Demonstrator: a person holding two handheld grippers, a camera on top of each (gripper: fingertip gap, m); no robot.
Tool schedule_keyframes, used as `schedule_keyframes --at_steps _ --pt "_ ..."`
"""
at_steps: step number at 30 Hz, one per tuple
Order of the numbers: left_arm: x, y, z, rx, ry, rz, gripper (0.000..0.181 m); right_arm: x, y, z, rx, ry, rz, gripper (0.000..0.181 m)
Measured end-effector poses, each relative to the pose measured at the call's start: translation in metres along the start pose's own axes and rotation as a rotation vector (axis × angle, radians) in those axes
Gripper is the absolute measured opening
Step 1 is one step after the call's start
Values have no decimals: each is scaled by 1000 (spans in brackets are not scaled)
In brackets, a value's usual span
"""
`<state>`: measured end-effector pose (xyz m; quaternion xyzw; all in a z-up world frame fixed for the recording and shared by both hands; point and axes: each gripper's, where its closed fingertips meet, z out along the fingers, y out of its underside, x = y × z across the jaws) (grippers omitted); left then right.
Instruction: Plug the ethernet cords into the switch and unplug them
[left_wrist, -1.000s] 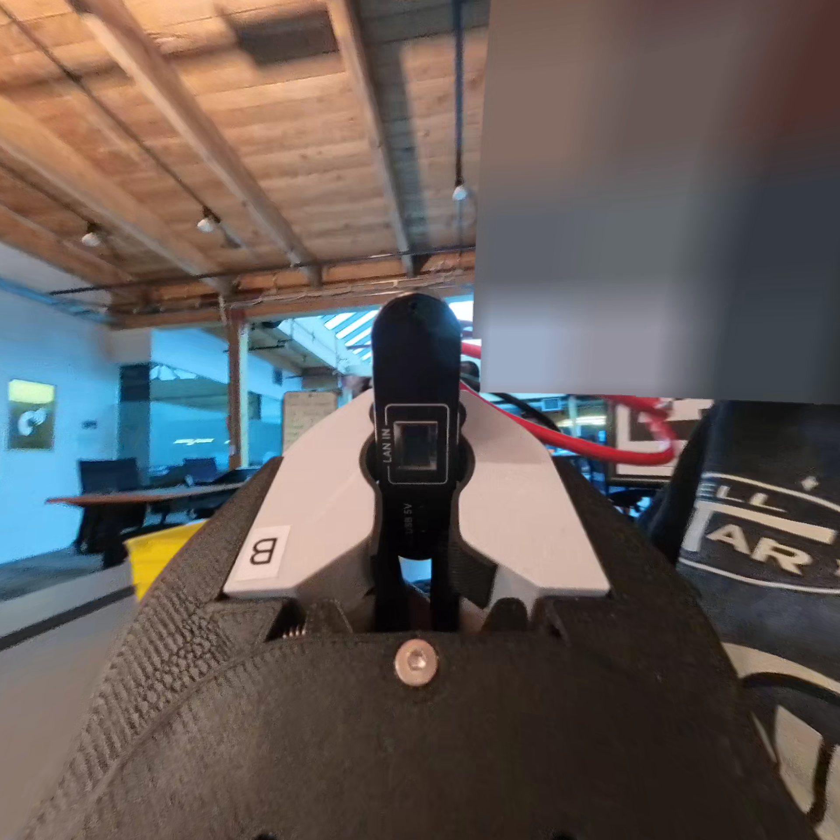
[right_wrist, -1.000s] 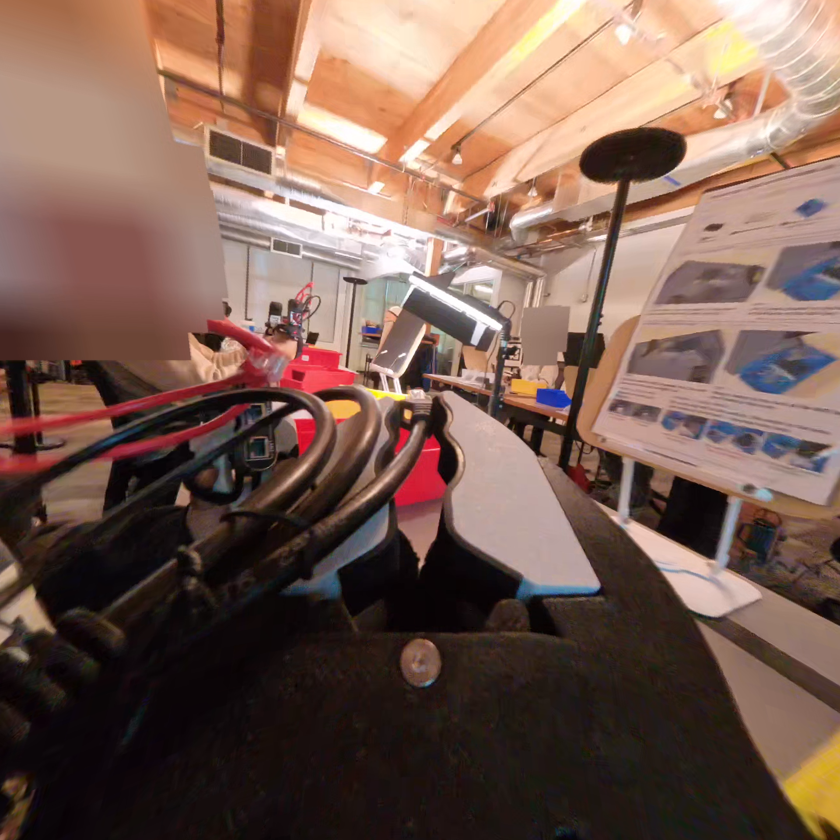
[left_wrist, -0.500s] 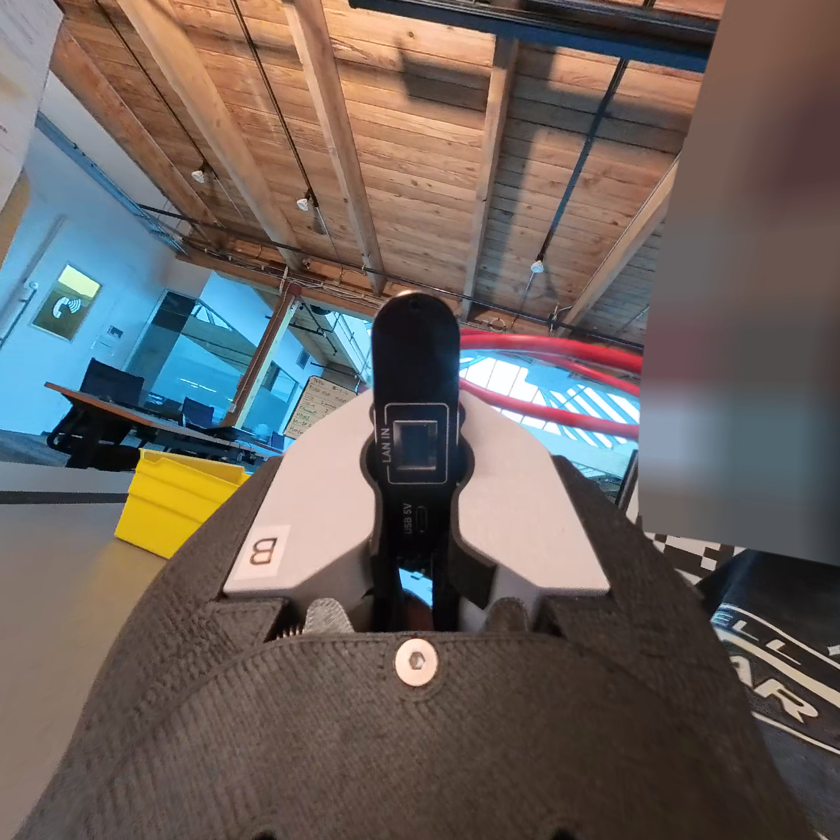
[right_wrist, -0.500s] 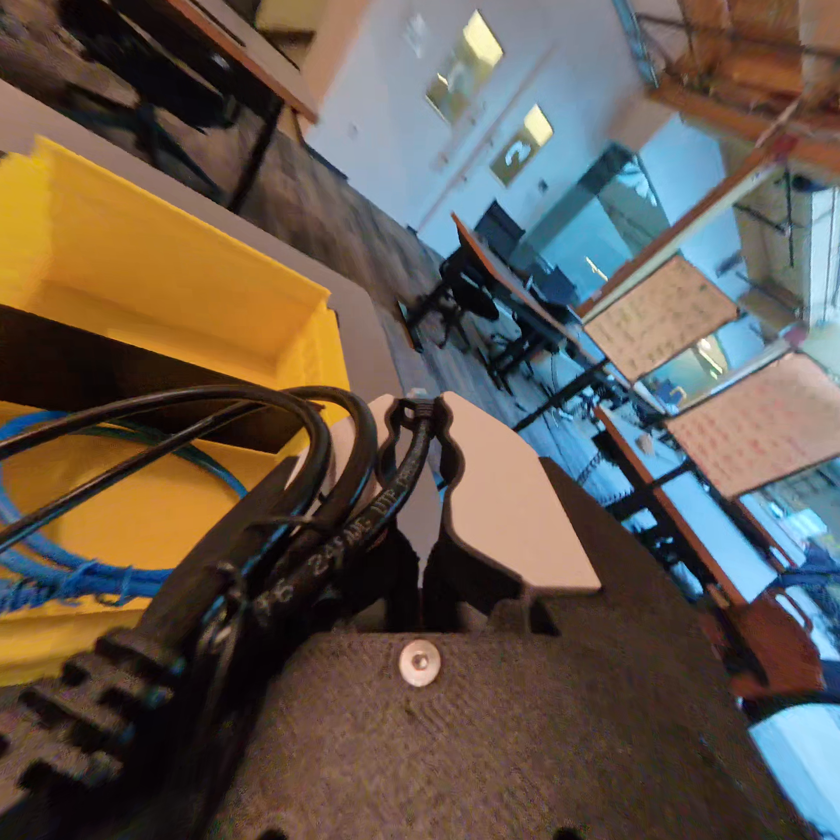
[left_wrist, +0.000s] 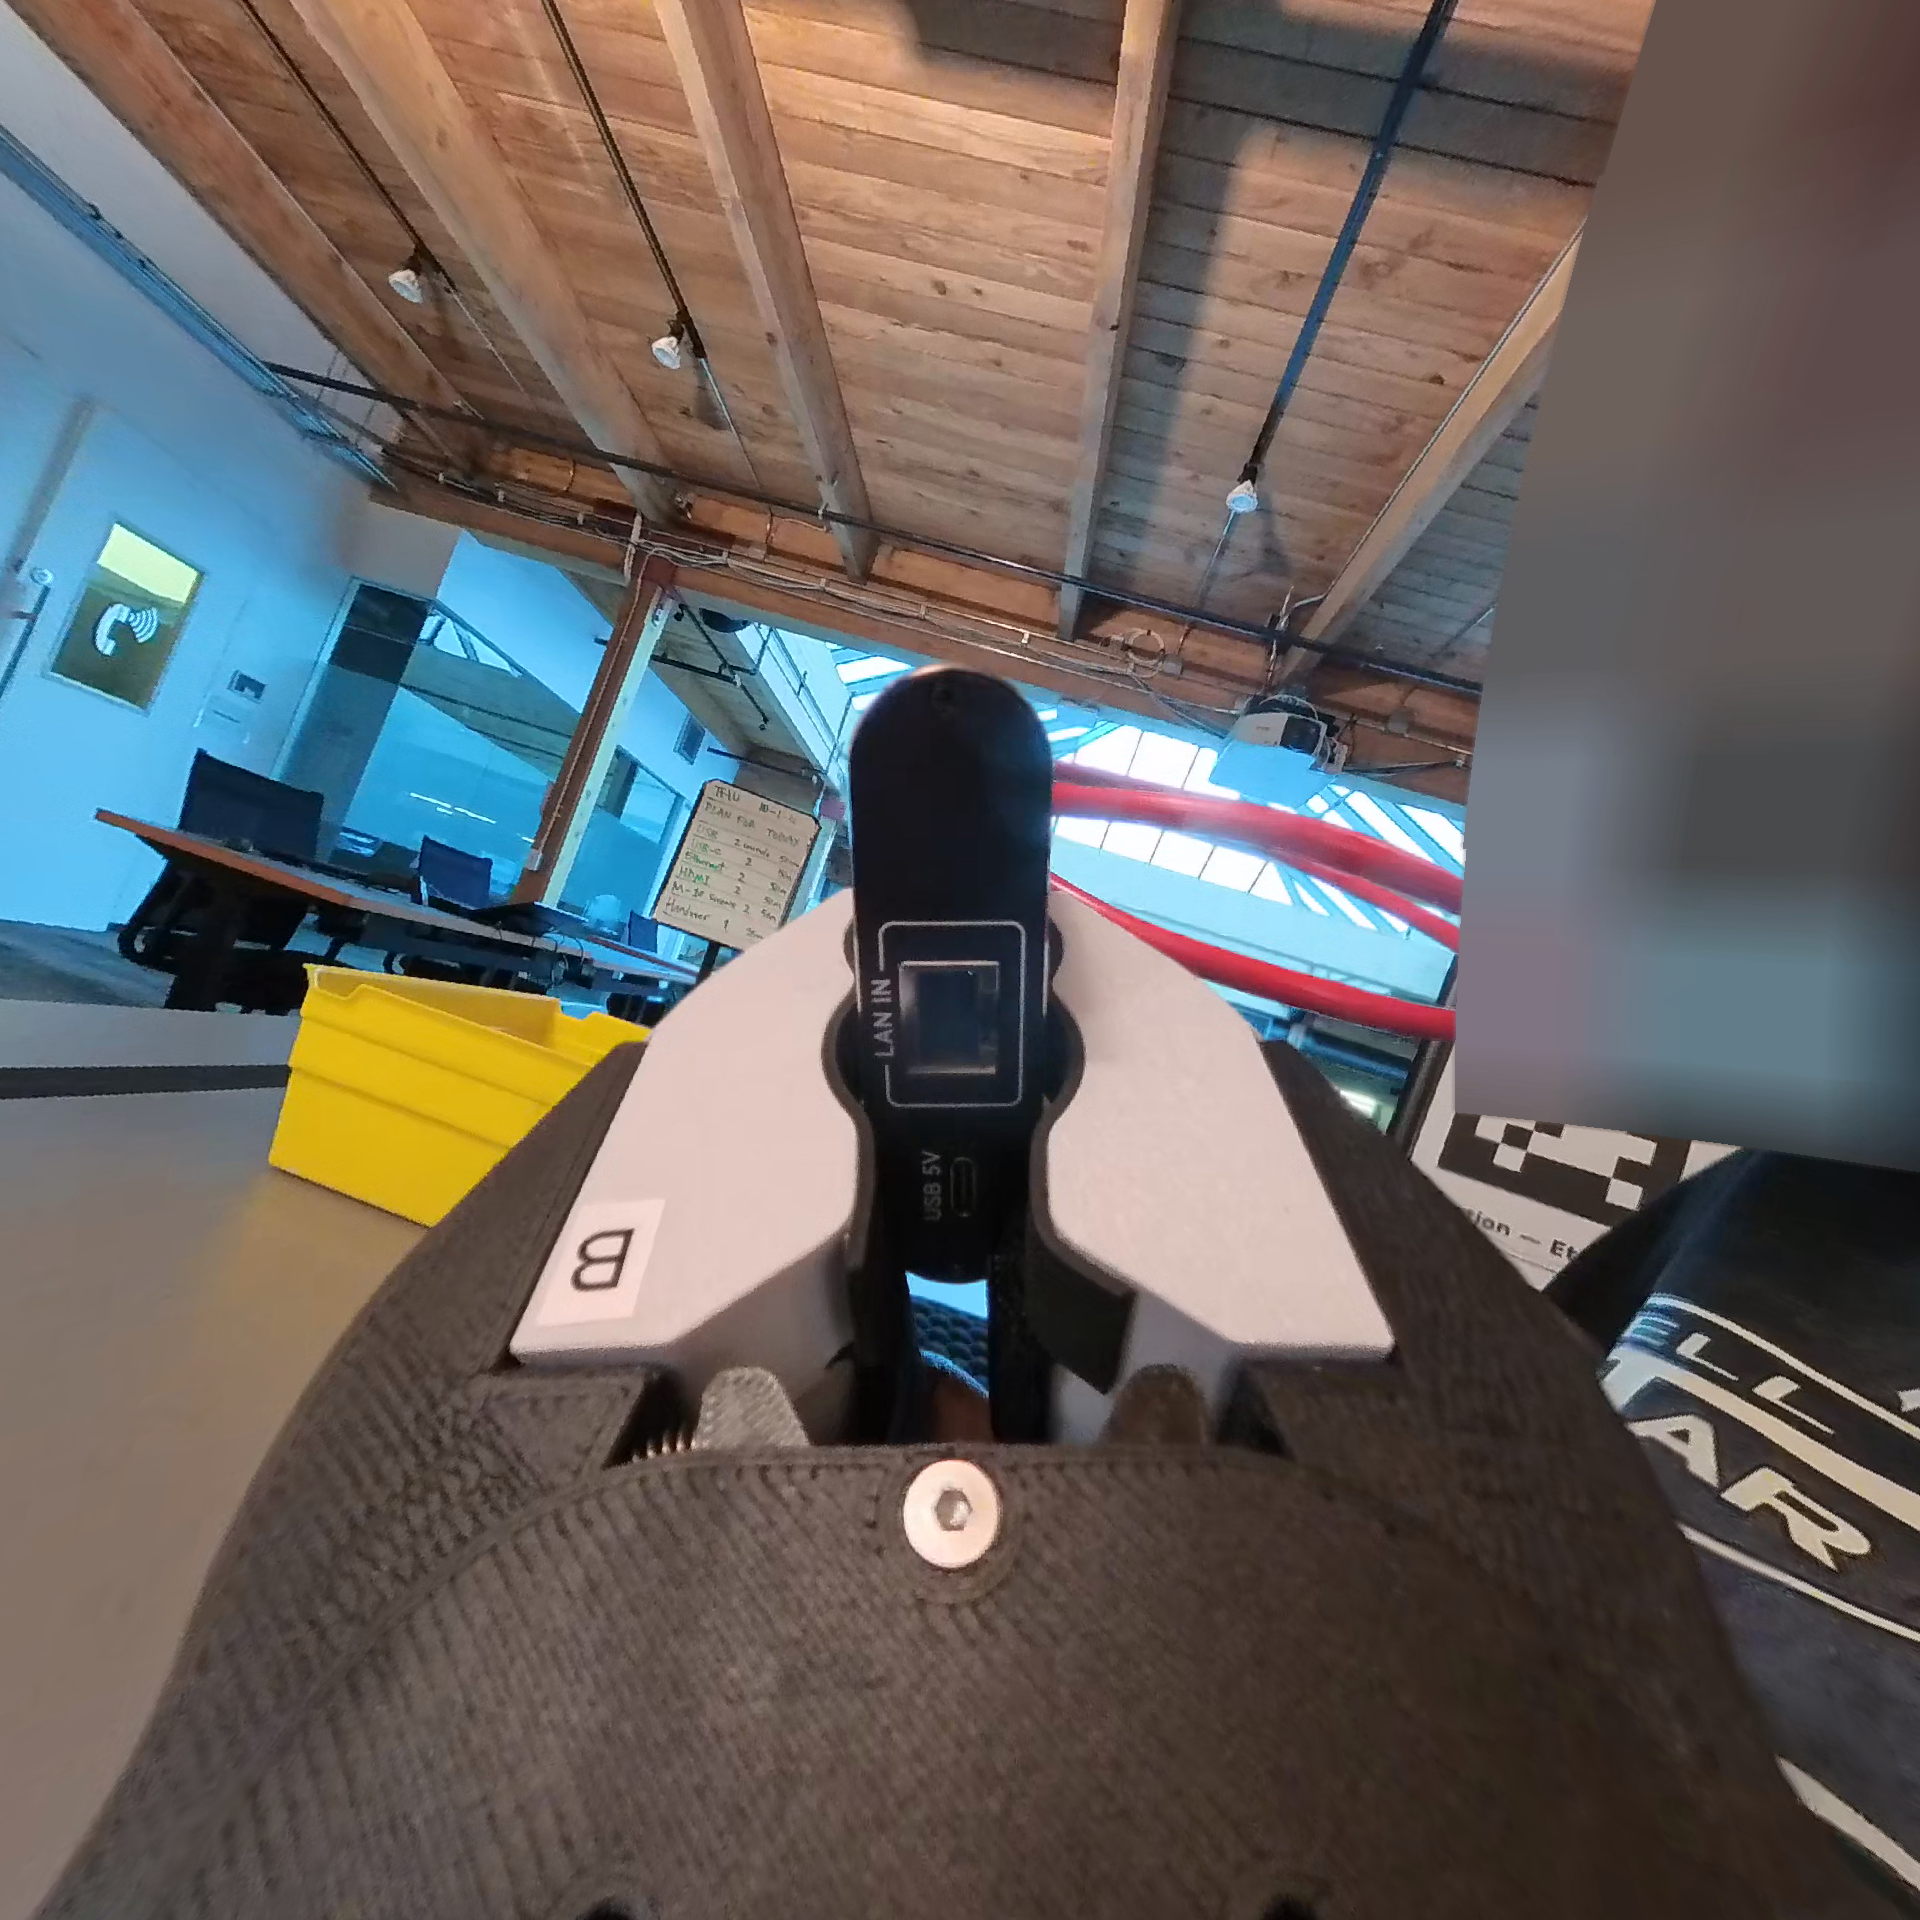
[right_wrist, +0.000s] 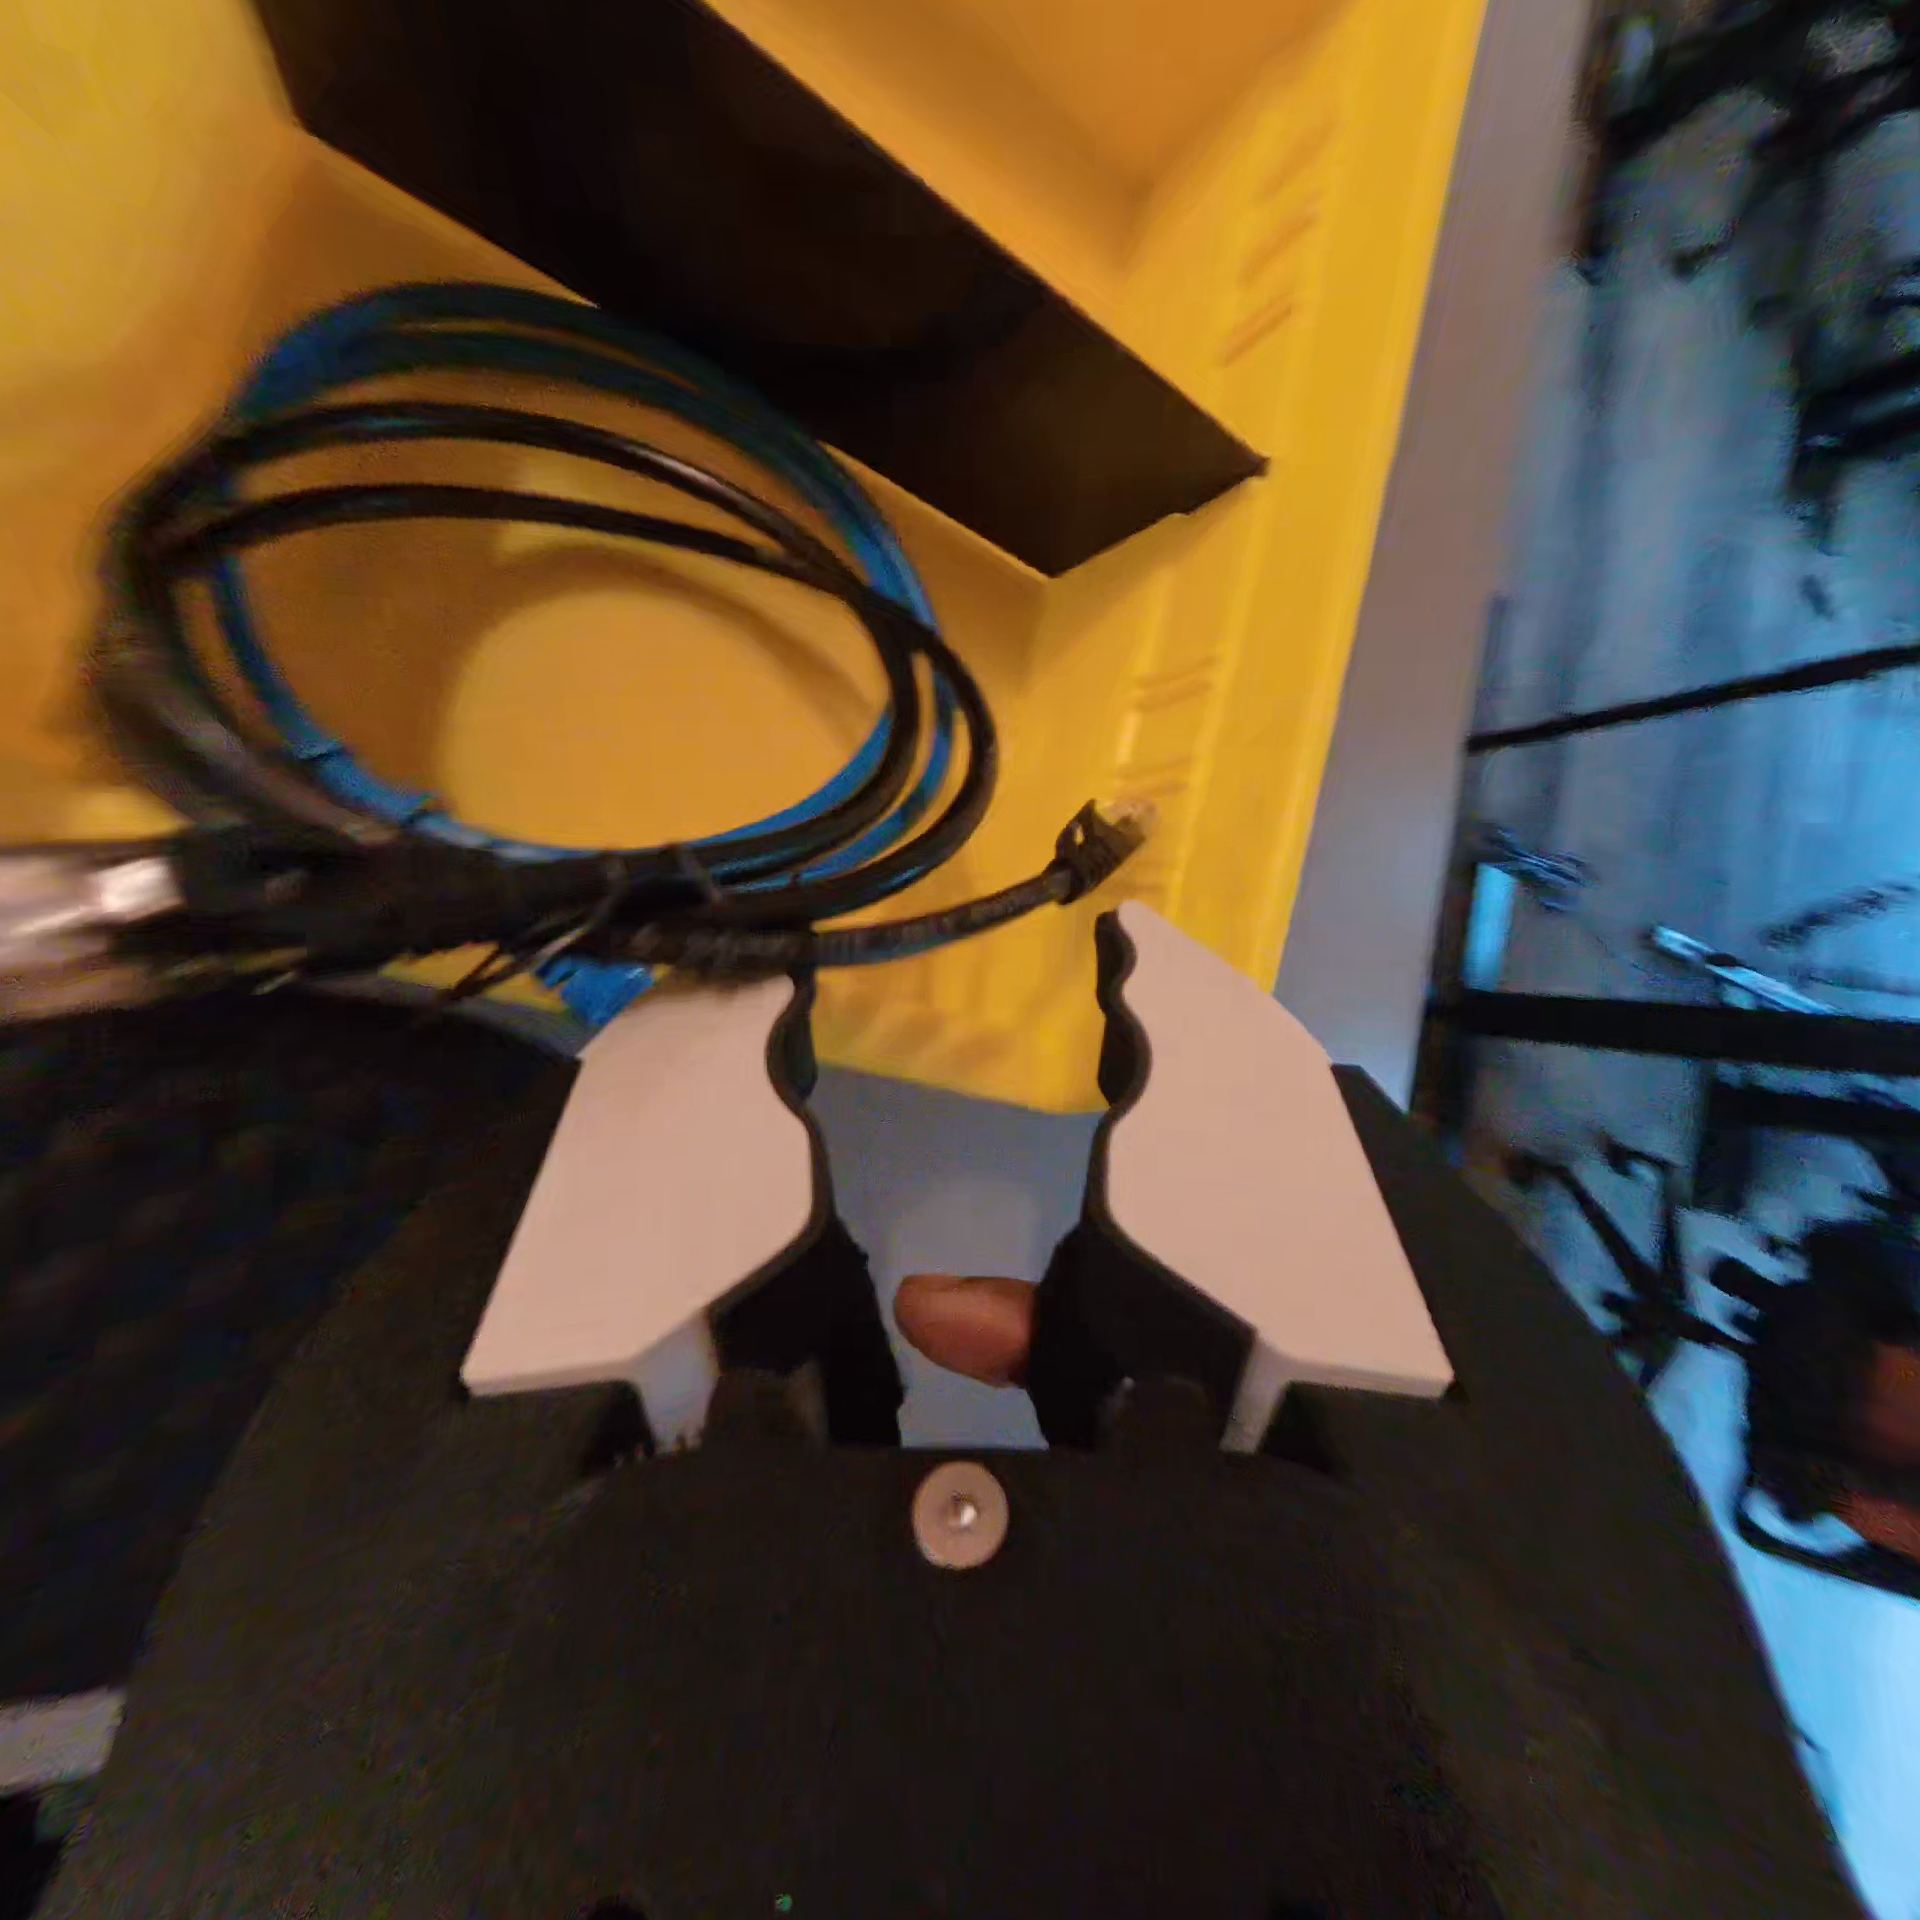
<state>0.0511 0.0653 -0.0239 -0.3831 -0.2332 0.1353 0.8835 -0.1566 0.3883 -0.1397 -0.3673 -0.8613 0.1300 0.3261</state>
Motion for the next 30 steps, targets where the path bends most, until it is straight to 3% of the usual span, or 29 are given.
schedule_keyframes --at_steps 7,10,13,17,21,25,30 --pt "-2 2 0 -8 -13 -1 26 -9 -24 -46 325 -246 93 37" --pt "-3 2 0 -9 -18 -2 26 -29 -56 -84 575 -399 69 35" --pt "-3 3 1 -15 -17 -5 26 -71 -86 -138 856 -643 -25 31" --pt "1 4 1 -17 20 -29 26 -159 -76 -159 791 -1029 -296 32" --pt "11 11 4 -61 94 -72 26 -243 -96 -163 803 -1150 -442 35" --pt "19 19 6 -109 135 -64 26 -290 -135 -188 983 -1298 -233 32" --pt "25 28 8 -155 156 -44 26 -274 -148 -217 1221 -1498 37 24"
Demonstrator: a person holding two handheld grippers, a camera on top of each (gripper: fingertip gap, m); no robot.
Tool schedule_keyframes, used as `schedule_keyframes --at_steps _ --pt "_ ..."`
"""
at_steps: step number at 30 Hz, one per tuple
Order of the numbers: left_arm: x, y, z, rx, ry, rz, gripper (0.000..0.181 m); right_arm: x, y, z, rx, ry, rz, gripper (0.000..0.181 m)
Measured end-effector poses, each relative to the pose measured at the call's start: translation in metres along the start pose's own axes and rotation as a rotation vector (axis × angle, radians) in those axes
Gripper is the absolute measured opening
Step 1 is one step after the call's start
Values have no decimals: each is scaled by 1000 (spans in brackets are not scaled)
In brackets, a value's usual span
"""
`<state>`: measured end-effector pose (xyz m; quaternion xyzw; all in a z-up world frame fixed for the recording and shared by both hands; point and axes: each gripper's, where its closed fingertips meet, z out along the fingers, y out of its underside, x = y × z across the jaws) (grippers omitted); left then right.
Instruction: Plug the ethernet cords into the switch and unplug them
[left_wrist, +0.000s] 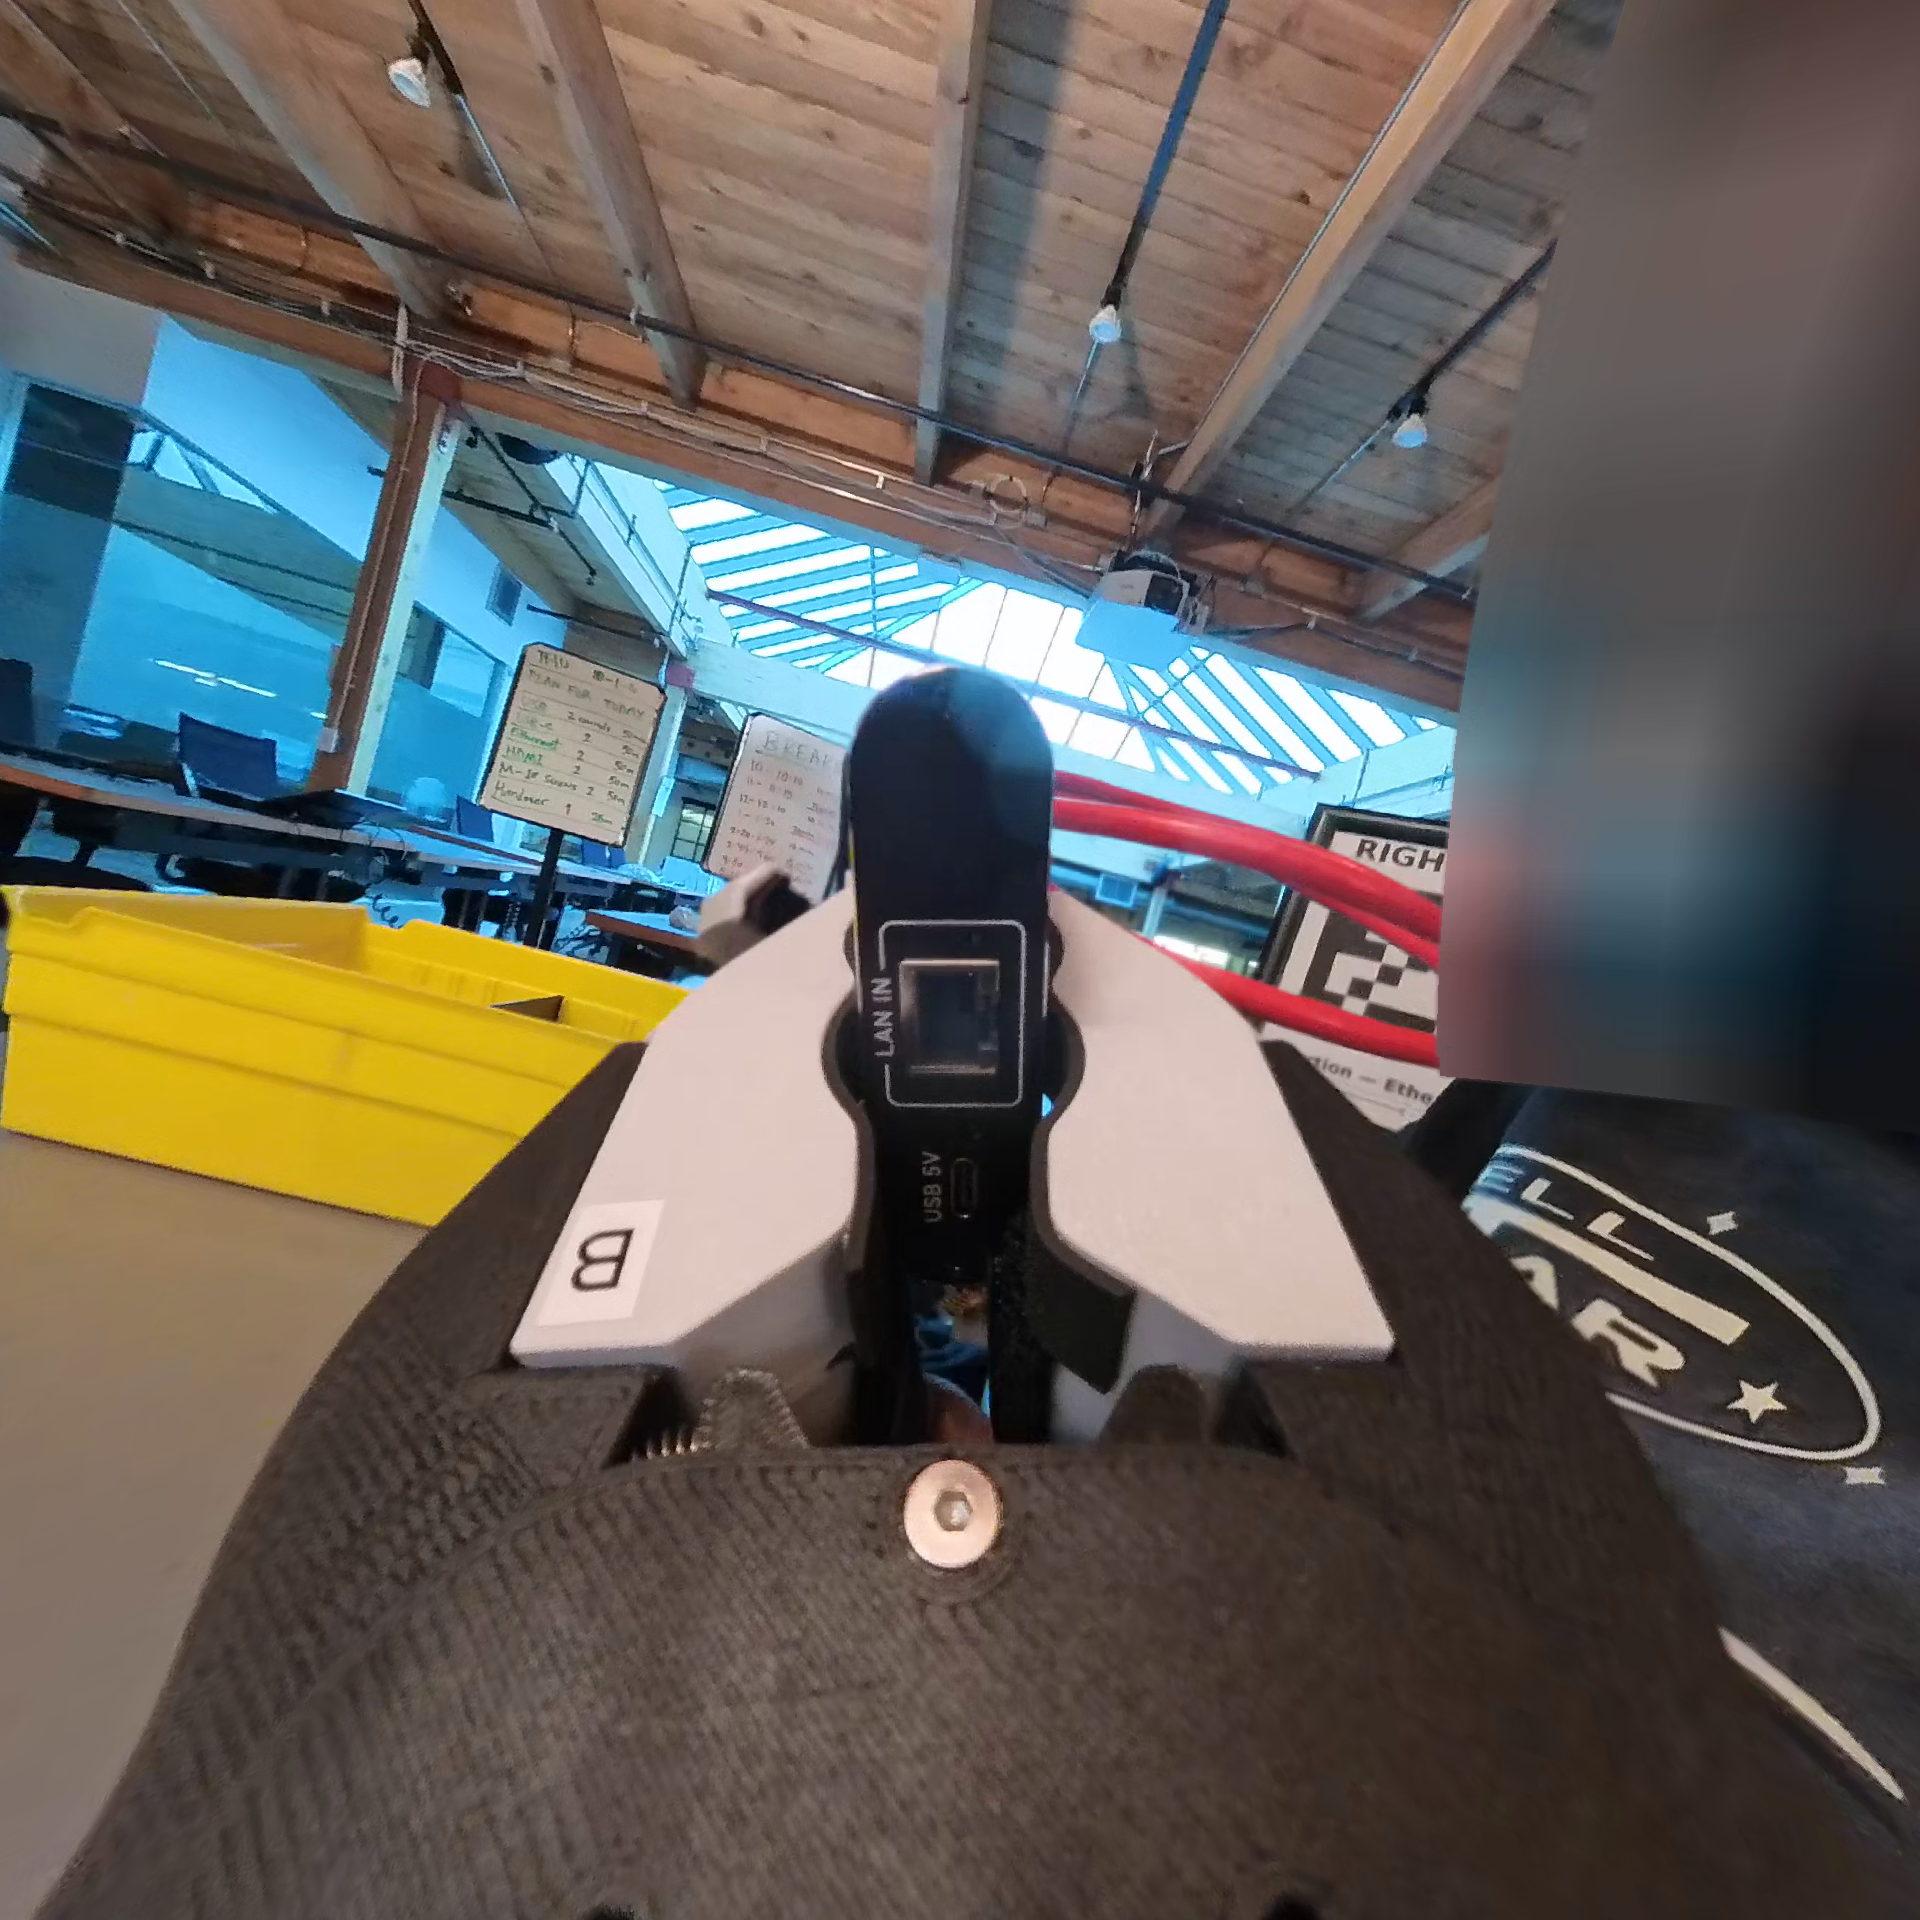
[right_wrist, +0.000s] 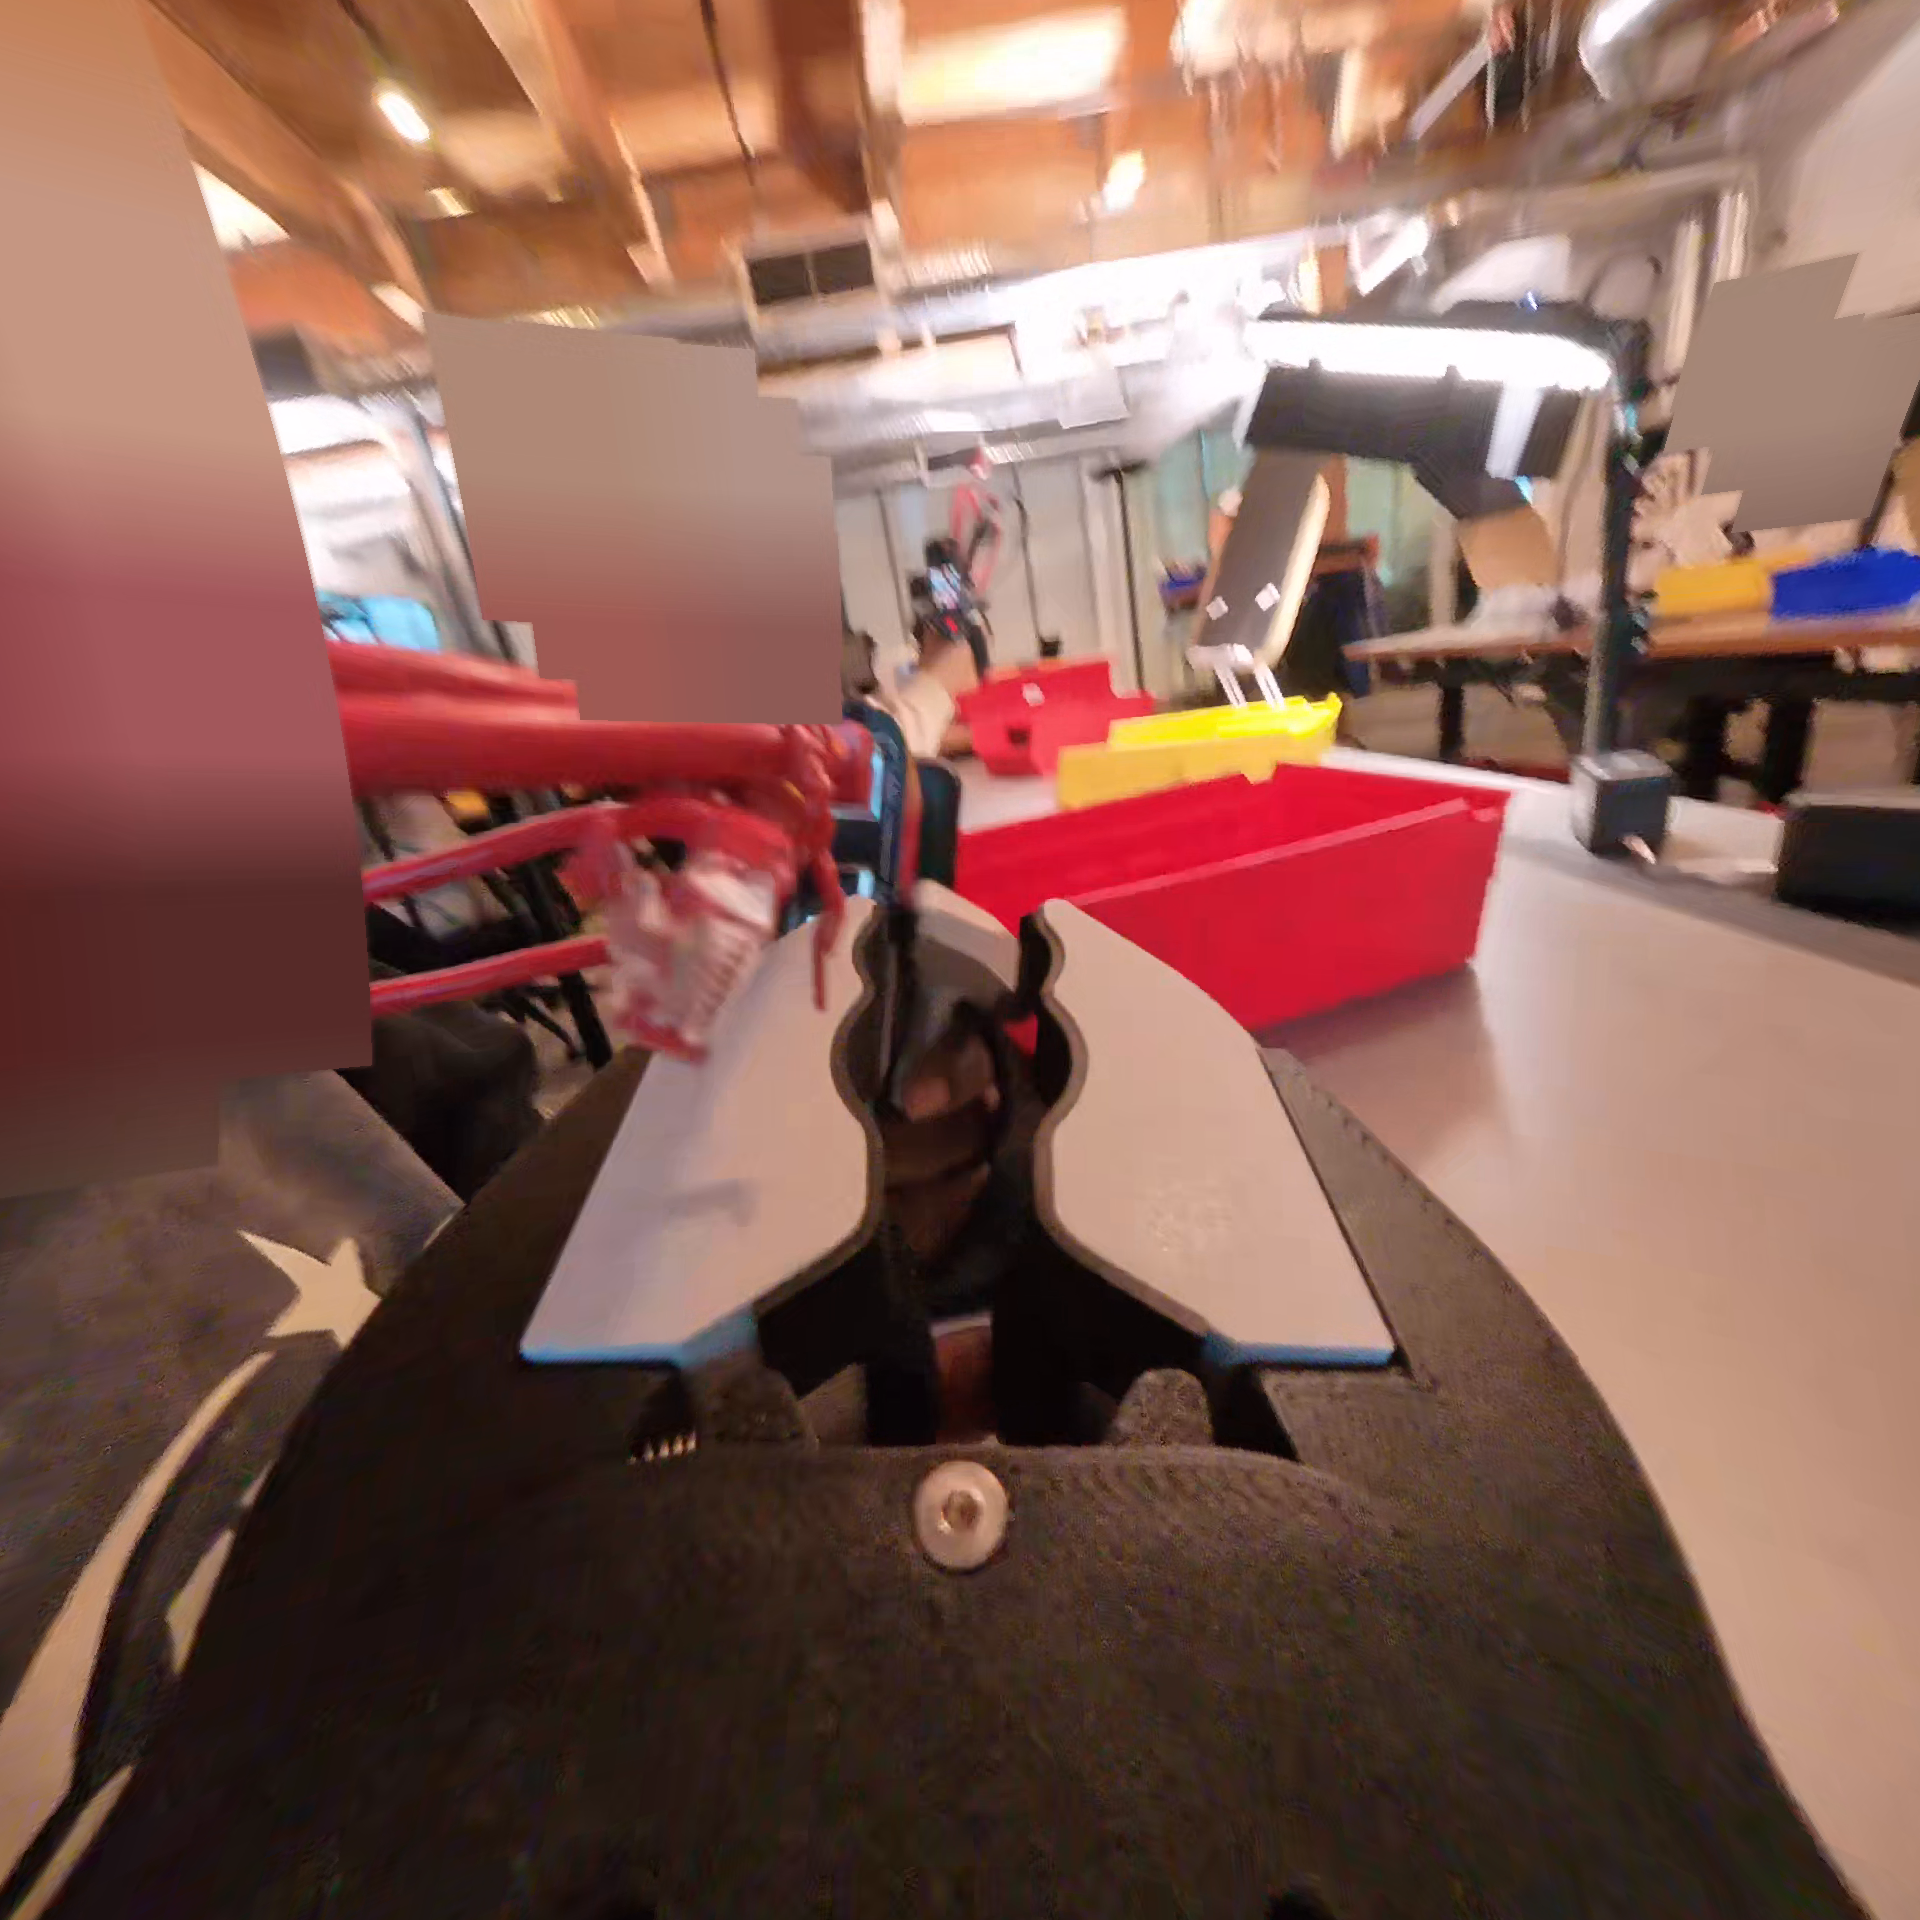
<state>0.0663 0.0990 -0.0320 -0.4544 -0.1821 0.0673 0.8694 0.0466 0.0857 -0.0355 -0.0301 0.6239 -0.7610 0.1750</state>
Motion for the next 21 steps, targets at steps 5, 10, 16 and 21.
schedule_keyframes --at_steps 5,10,16,21 --pt "-3 17 5 -102 -25 17 26 -9 -8 -4 113 -89 22 27" --pt "-4 19 6 -115 -36 31 26 -13 -8 -6 134 -99 -20 24" --pt "-7 20 6 -126 -65 77 26 -21 -20 -12 204 -182 38 29" --pt "-12 26 6 -169 -111 146 26 -14 -14 -13 148 -115 -53 24"
